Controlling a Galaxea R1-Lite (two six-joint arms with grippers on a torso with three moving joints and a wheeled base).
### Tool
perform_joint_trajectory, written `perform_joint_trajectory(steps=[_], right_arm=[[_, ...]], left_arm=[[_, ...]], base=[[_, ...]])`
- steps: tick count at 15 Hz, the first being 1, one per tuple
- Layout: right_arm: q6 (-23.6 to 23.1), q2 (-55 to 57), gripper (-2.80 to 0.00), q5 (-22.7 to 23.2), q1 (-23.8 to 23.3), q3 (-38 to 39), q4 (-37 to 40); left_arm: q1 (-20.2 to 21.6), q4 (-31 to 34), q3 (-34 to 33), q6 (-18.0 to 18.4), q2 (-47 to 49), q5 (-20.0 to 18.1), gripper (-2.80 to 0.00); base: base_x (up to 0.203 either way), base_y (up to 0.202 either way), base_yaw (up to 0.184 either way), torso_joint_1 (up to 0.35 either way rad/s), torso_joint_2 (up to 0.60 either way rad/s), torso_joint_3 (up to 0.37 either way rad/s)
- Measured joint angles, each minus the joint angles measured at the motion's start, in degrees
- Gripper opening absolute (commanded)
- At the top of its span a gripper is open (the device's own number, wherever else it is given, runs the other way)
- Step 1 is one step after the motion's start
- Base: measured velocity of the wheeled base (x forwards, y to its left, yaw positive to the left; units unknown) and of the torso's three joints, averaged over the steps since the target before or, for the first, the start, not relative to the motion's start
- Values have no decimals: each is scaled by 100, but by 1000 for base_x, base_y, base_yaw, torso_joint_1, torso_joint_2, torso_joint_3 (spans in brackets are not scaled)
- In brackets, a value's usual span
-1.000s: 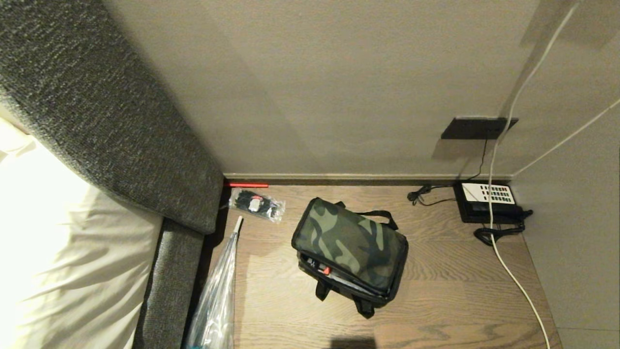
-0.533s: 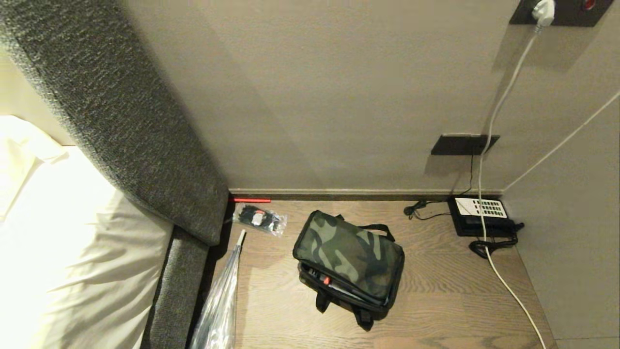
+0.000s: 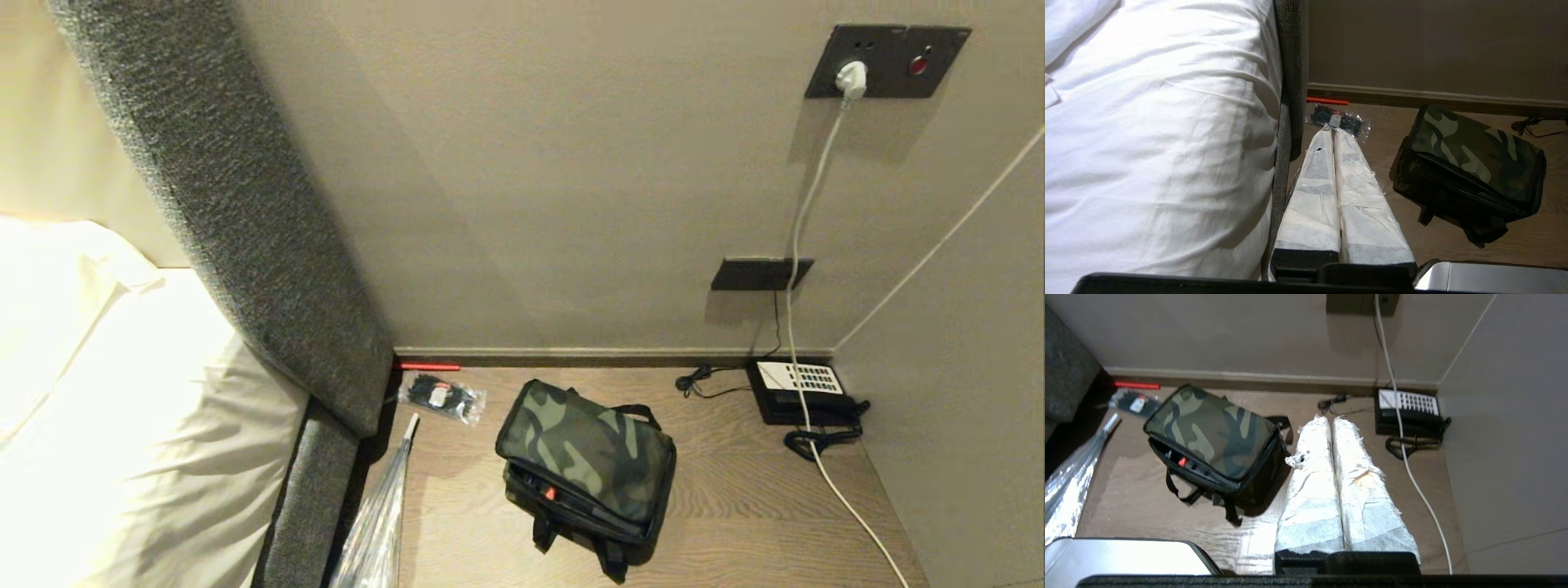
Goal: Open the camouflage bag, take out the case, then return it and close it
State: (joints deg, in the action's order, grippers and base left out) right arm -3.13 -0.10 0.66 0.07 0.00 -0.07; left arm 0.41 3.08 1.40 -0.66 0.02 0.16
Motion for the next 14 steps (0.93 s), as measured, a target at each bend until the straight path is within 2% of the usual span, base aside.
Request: perform_joint_trajectory(steps=[14], right_arm=[[0,0,-280,2,0,0,0]], left_arm=[[0,-6,0,-9,-2,0,-280]], base=[[0,0,0,3,2,205]])
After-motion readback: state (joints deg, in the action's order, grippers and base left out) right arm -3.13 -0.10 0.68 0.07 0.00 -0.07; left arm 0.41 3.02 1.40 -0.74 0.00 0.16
